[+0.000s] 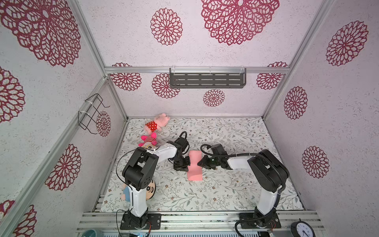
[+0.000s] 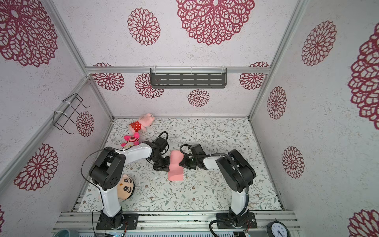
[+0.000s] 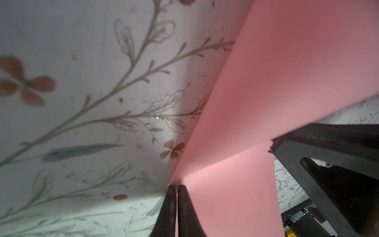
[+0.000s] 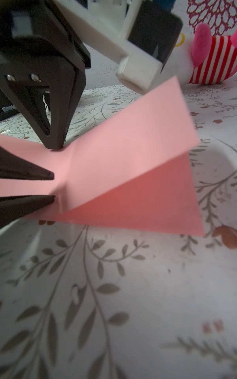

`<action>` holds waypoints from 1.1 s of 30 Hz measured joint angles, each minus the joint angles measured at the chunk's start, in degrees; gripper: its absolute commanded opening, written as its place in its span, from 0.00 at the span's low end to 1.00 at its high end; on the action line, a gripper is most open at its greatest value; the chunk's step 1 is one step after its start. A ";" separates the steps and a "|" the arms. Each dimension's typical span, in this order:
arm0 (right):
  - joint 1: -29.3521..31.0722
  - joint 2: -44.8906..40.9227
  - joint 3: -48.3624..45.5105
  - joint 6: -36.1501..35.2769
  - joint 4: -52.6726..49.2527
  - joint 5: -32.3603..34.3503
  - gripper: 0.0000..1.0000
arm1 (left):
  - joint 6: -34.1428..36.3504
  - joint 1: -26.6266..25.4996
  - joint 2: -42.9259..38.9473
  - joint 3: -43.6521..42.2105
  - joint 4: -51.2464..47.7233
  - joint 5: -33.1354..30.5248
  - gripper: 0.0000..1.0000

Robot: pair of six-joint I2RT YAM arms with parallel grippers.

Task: Fold a paper plane with a square sheet of paper (pick it up from the middle)

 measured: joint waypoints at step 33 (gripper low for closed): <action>0.09 -0.13 -1.68 0.17 2.86 0.26 0.20 | -0.46 -6.03 -0.72 2.27 -3.78 -7.54 0.06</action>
